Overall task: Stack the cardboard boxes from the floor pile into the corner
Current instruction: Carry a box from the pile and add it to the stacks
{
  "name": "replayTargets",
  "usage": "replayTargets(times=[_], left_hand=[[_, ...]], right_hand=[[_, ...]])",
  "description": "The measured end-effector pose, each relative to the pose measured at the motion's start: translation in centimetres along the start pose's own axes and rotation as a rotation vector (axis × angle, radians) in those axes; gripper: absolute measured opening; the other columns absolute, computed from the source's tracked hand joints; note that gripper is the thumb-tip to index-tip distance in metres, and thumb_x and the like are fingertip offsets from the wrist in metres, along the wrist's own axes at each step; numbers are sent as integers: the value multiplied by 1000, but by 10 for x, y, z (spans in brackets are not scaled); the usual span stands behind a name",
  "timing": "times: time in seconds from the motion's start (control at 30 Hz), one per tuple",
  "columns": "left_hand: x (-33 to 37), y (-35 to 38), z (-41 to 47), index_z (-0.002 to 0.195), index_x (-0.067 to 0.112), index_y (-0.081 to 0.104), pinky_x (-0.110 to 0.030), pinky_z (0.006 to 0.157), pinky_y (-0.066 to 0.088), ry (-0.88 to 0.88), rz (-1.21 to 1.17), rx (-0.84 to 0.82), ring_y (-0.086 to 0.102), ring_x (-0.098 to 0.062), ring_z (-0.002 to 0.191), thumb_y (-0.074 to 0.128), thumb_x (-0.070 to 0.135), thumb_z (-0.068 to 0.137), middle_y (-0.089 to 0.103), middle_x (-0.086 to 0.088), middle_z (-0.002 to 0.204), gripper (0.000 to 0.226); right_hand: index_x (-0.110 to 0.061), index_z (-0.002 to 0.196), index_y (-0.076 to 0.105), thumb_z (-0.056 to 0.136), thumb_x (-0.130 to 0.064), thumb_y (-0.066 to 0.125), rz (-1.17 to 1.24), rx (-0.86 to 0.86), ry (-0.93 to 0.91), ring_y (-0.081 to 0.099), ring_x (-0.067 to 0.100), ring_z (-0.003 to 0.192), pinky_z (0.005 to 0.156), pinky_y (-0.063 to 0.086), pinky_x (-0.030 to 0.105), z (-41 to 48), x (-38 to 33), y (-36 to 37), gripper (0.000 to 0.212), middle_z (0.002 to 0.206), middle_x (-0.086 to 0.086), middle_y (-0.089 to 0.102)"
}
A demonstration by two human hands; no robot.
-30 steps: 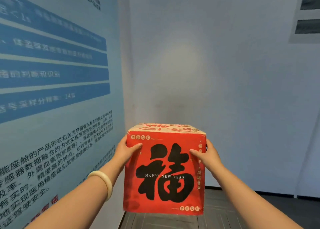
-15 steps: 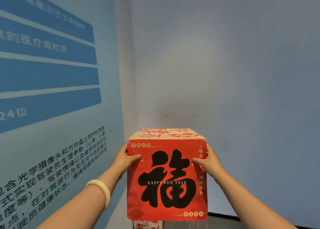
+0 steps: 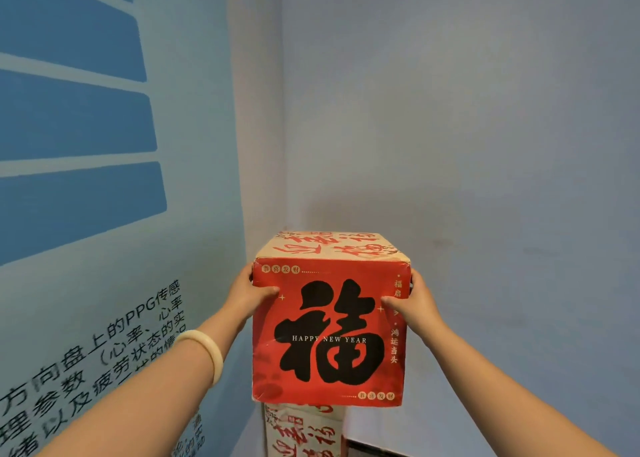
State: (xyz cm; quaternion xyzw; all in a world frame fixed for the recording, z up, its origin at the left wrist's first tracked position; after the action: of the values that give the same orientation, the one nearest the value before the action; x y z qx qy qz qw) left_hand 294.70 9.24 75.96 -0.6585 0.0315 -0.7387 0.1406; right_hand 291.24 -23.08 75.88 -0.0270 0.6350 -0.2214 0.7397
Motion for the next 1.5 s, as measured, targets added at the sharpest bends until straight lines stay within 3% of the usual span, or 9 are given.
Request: replayTargets(times=[0.13, 0.3, 0.43, 0.63, 0.97, 1.03, 1.13, 1.3, 1.5], left_hand=[[-22, 7, 79, 128, 14, 46, -33, 86, 45, -7, -8, -18, 51, -18, 102, 69, 1, 79, 56, -4, 116, 56], [-50, 15, 156, 124, 11, 46, -34, 82, 46, -28, 30, -1, 55, -24, 106, 68, -5, 76, 58, -9, 116, 55], [-70, 20, 194, 124, 13, 48, -35, 84, 48, -16, 125, 26, 56, -25, 108, 71, -4, 73, 60, -7, 115, 58], [-111, 30, 222, 120, 12, 50, -37, 81, 50, -70, 122, 78, 58, -28, 108, 72, -1, 74, 61, -9, 114, 52], [-147, 43, 259, 124, 14, 46, -43, 87, 49, -134, 152, 98, 56, -31, 112, 67, 4, 81, 59, -11, 119, 49], [-153, 41, 265, 123, 14, 46, -47, 90, 48, -143, 155, 105, 55, -32, 112, 67, 3, 81, 59, -12, 119, 48], [-159, 40, 273, 124, 14, 44, -50, 93, 47, -148, 119, 94, 54, -32, 114, 66, 3, 82, 58, -11, 121, 49], [-157, 43, 276, 122, 17, 42, -47, 87, 51, -129, 63, 69, 55, -25, 106, 65, 2, 81, 56, -6, 114, 49], [-170, 47, 275, 133, 20, 34, -44, 88, 51, -174, -17, 47, 52, -26, 114, 65, 1, 80, 52, -8, 125, 64]], right_hand=[[-16, 134, 36, 82, -16, 70, -17, 57, 47, 56, 24, 113, 80, 52, 34, 61, 24, 34, 62, 130, 7, 53], [-14, 128, 36, 85, -15, 67, -42, 86, 124, 57, 20, 107, 68, 48, 24, 118, 54, 69, 54, 129, 8, 52], [-11, 125, 37, 86, -12, 65, -67, 85, 150, 50, 7, 88, 53, 42, 13, 144, 77, 89, 48, 120, 2, 52], [-13, 118, 37, 87, -12, 63, -79, 71, 160, 49, -1, 75, 52, 42, 12, 174, 102, 111, 40, 111, -2, 49], [-22, 114, 35, 87, -19, 65, -65, 54, 180, 52, 9, 106, 61, 47, 14, 204, 133, 137, 40, 131, 4, 49], [-25, 113, 34, 86, -20, 66, -64, 50, 163, 52, 16, 118, 70, 51, 21, 206, 135, 142, 42, 133, 4, 47], [-28, 114, 32, 85, -19, 67, -60, 49, 141, 52, 20, 120, 79, 54, 30, 209, 136, 149, 45, 134, 4, 46], [-20, 129, 33, 83, -20, 70, -62, 25, 118, 48, 18, 124, 75, 49, 19, 213, 140, 153, 59, 137, 2, 43], [-25, 141, 26, 75, -23, 77, -72, -47, 102, 39, 18, 131, 93, 47, 39, 213, 148, 159, 83, 144, 1, 34]])
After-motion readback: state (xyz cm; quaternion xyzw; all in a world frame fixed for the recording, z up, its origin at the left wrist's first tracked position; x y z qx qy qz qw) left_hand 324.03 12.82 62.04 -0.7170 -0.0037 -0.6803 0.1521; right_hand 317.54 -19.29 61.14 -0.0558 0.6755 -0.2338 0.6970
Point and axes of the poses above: each hand's wrist, its own z-axis towards the middle knuckle, its own y-axis out of the palm, x = y × z, the point moved 10 cm from there along z, towards the middle knuckle
